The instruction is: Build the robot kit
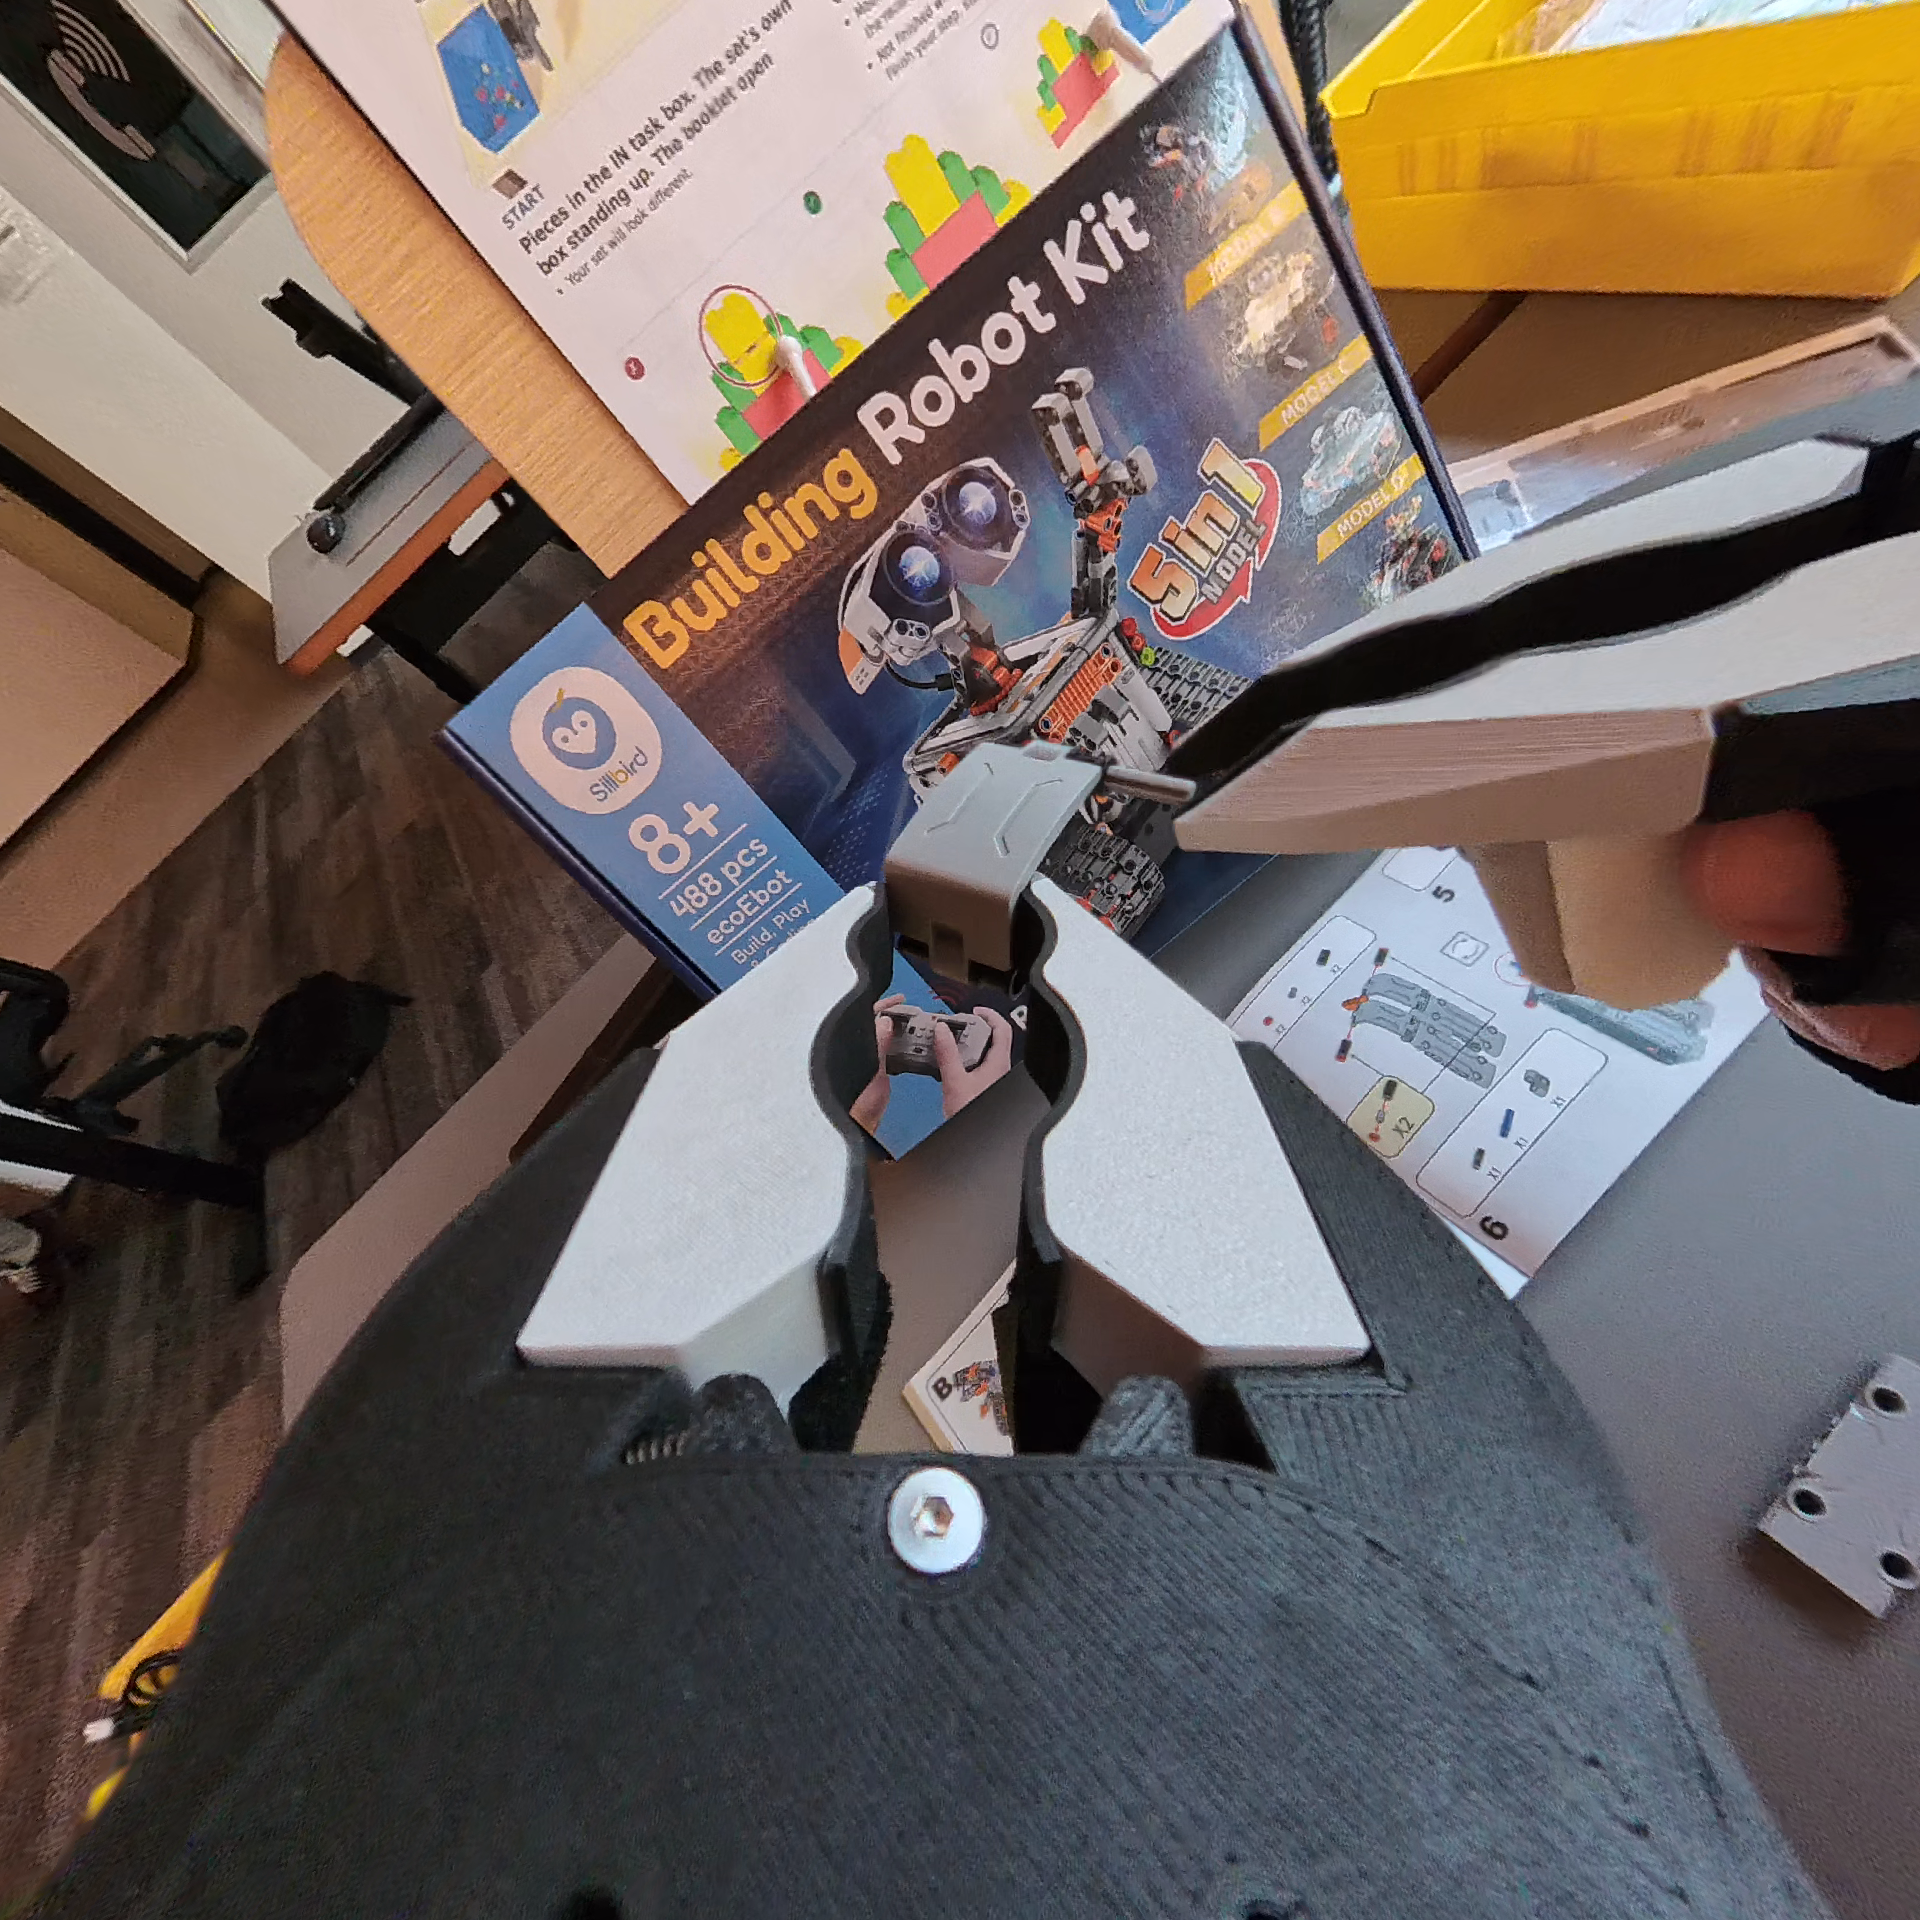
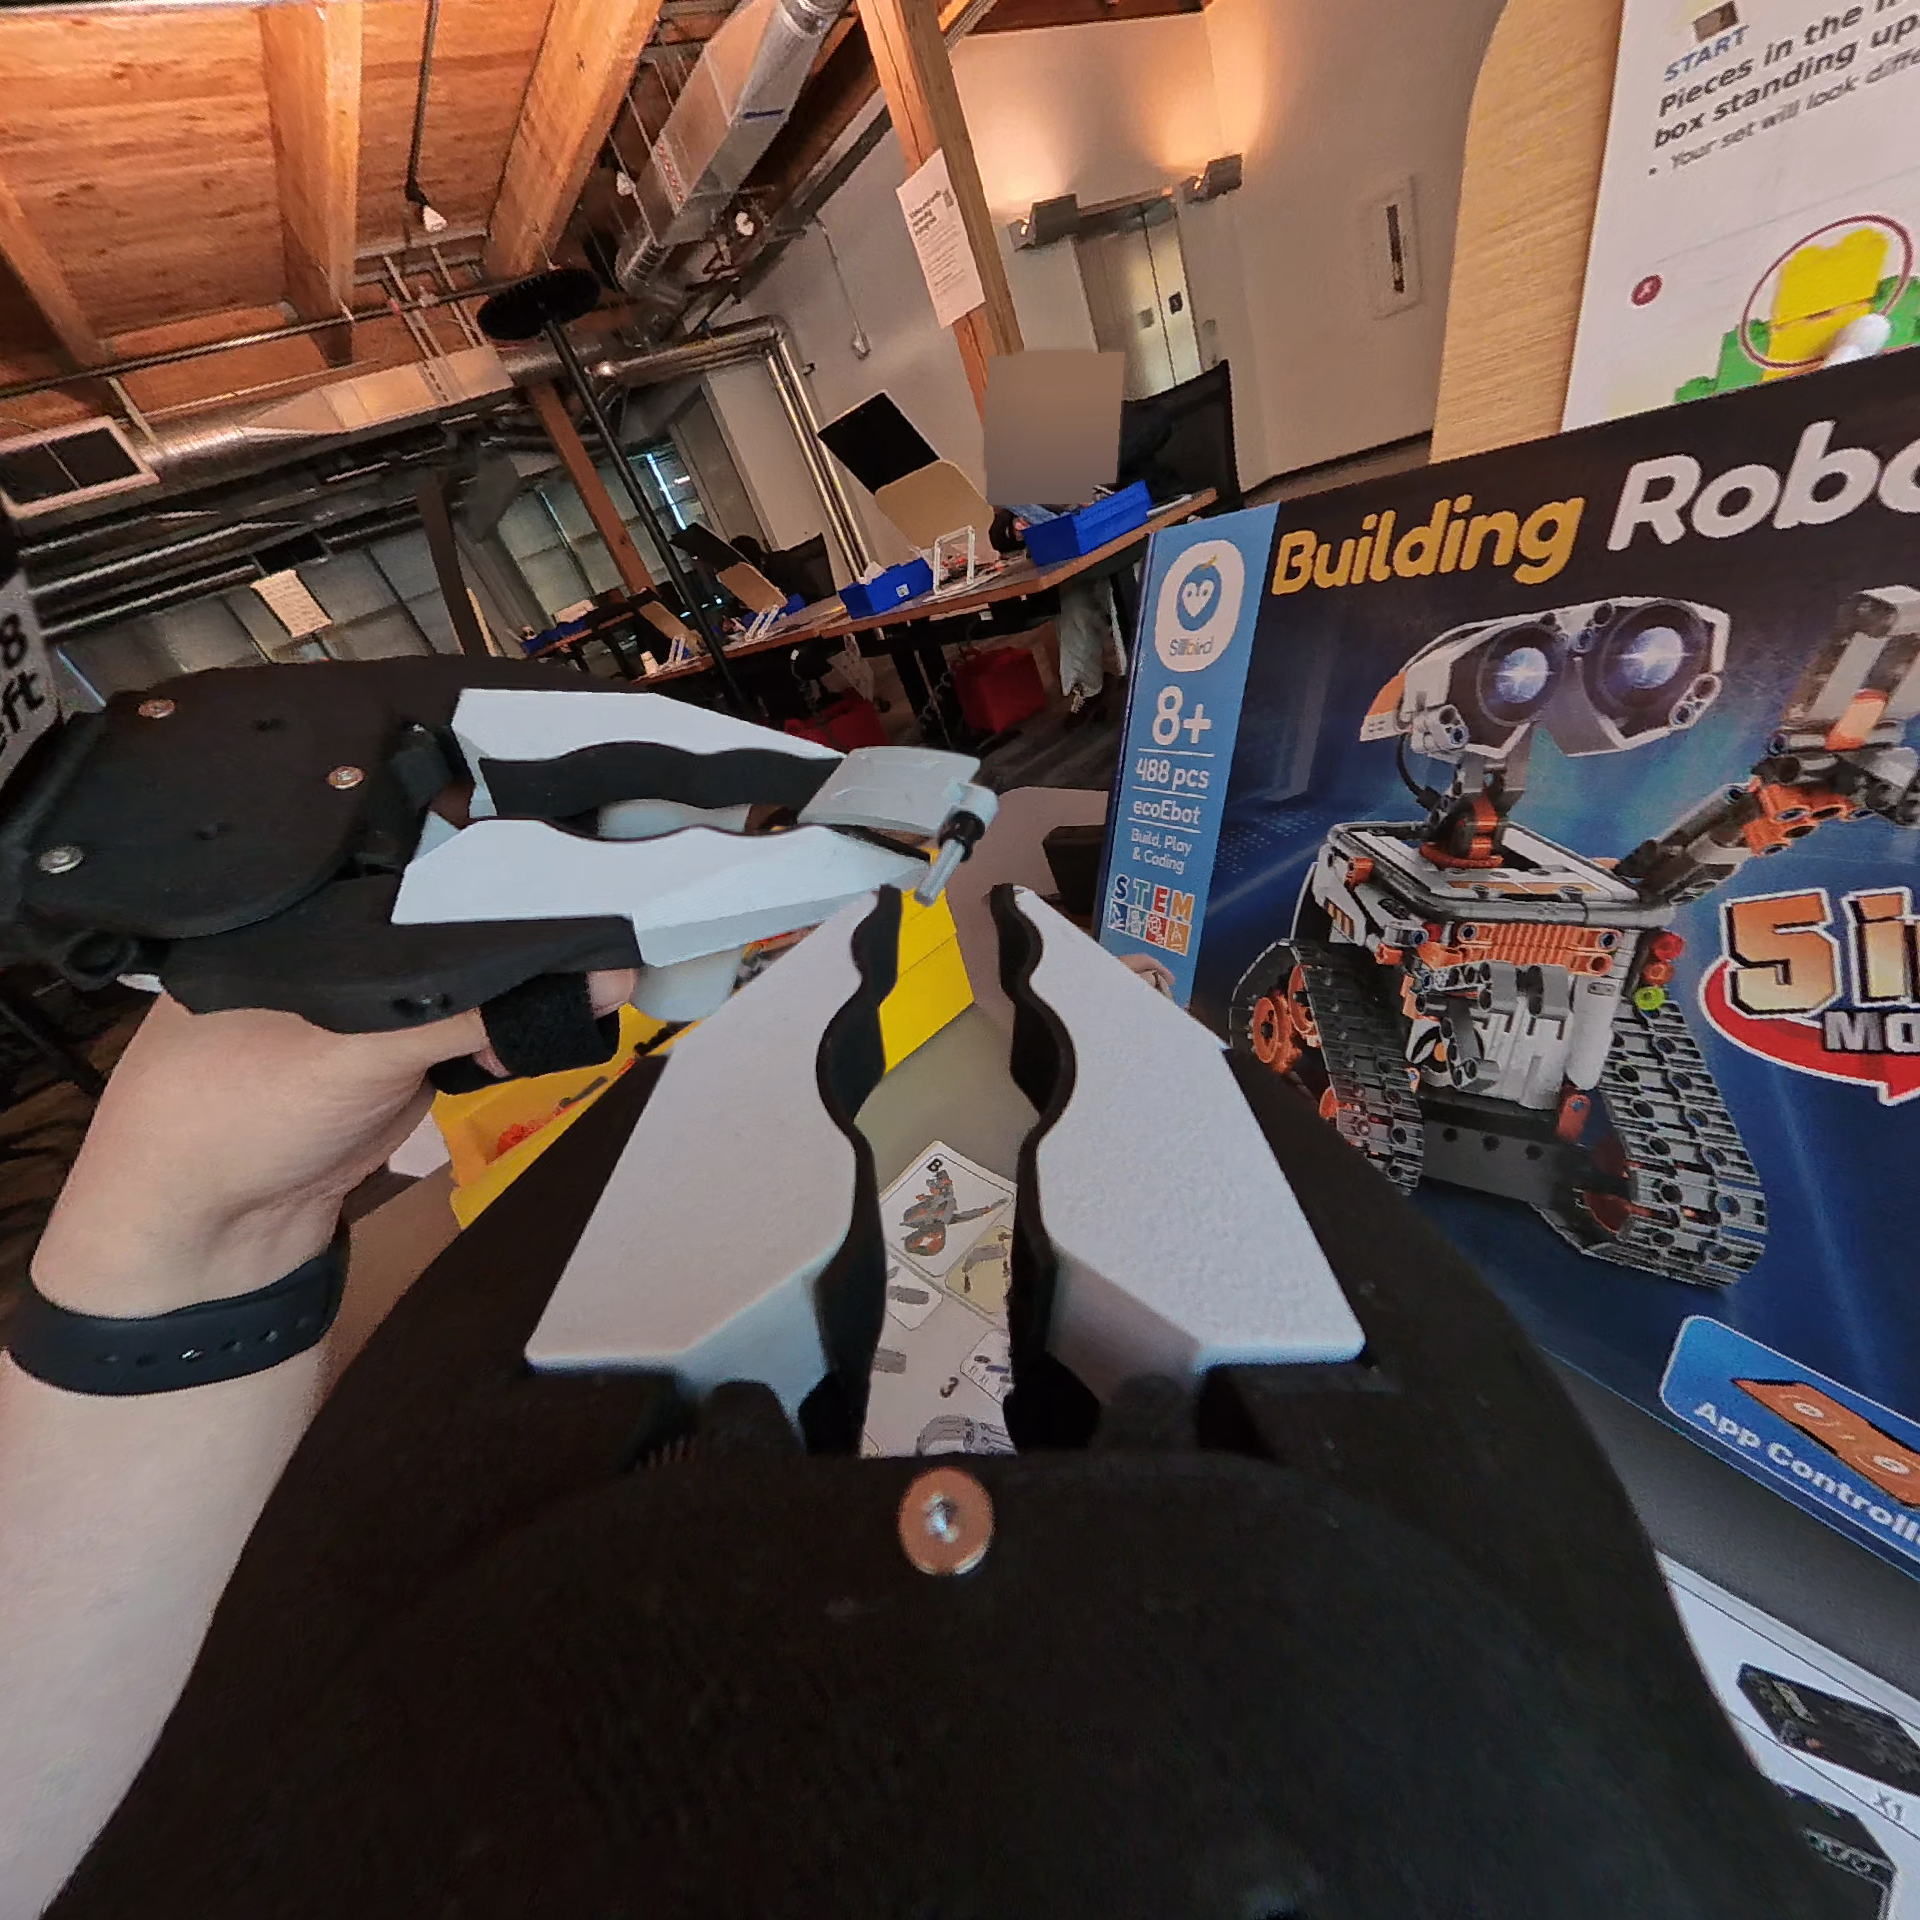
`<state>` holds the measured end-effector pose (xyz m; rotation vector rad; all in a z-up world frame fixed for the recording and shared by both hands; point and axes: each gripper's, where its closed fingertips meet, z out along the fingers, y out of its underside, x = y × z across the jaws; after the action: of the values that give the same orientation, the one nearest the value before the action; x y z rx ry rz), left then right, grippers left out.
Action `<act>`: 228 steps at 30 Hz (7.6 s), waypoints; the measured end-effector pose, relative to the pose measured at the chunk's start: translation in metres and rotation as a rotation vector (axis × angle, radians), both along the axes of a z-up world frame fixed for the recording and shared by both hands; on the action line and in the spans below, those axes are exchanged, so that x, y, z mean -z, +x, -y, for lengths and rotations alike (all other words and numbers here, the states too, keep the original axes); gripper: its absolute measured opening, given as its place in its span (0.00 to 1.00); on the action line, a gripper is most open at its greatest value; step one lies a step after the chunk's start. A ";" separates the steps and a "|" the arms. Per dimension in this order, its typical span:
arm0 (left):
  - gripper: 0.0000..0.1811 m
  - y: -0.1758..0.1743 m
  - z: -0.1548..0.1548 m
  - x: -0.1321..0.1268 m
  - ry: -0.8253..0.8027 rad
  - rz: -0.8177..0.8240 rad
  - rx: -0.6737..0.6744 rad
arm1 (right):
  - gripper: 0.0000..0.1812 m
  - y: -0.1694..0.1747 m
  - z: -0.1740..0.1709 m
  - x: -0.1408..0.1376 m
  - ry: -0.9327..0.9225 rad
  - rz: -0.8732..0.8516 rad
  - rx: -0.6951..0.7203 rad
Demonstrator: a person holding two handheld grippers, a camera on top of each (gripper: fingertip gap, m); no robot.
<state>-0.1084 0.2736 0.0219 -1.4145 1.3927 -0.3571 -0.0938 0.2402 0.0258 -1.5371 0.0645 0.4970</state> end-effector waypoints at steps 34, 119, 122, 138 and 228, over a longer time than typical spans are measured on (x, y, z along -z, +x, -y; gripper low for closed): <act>0.00 -0.090 -0.026 -0.112 -0.406 0.775 0.017 | 0.01 -0.006 -0.018 0.143 -0.653 0.274 -0.110; 0.00 -0.060 -0.006 -0.077 -0.493 0.527 0.098 | 0.01 -0.025 -0.006 0.089 -0.548 0.318 -0.135; 0.00 -0.059 -0.005 -0.075 -0.490 0.512 0.096 | 0.01 -0.025 -0.007 0.089 -0.547 0.316 -0.134; 0.00 -0.058 -0.004 -0.069 -0.482 0.468 0.089 | 0.01 -0.024 -0.006 0.084 -0.531 0.318 -0.129; 0.14 -0.049 0.034 -0.055 -0.303 0.214 0.259 | 0.06 -0.176 0.060 0.205 -0.563 1.187 -1.043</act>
<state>-0.1578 0.2393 0.0764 -1.3881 1.3864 -0.8932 -0.2702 0.1806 -0.1788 -2.1276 -1.6945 0.2761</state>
